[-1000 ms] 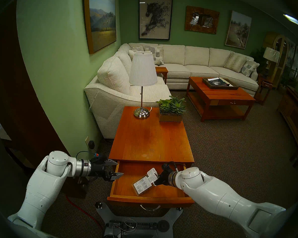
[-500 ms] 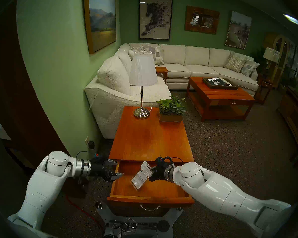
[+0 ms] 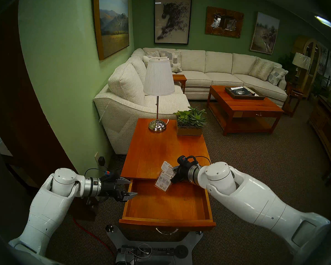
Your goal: Open the drawer, take out the contents and close the drawer
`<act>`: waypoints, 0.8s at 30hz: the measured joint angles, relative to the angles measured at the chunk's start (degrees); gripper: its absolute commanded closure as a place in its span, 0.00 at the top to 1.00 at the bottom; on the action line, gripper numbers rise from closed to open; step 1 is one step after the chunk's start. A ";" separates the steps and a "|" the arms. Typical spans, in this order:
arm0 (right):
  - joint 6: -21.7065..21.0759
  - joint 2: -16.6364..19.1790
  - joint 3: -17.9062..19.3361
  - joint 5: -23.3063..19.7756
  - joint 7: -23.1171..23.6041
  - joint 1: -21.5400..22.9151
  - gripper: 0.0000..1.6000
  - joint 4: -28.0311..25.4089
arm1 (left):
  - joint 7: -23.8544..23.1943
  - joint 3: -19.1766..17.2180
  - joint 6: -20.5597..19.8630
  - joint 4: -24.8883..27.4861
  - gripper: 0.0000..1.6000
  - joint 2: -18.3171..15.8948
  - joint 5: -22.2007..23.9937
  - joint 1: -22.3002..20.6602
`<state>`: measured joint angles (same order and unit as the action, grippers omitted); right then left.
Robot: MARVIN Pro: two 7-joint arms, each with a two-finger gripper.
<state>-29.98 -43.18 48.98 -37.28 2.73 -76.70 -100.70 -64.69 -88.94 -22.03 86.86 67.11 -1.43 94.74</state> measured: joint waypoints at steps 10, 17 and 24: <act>-4.75 -2.61 1.94 -0.12 1.49 4.36 0.00 3.39 | -0.03 -0.02 0.01 0.02 1.00 0.02 -0.03 0.00; -5.57 -7.24 1.94 1.24 3.04 7.67 0.00 11.20 | -0.05 -0.04 0.01 0.02 1.00 0.03 -0.05 0.00; -4.72 -11.60 1.30 2.41 4.19 10.37 0.00 19.00 | -0.06 -0.05 0.02 0.02 1.00 0.05 -0.07 0.00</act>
<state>-34.71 -54.77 50.28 -34.87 6.93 -66.33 -81.70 -64.75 -88.99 -22.01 86.88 67.16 -1.50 94.74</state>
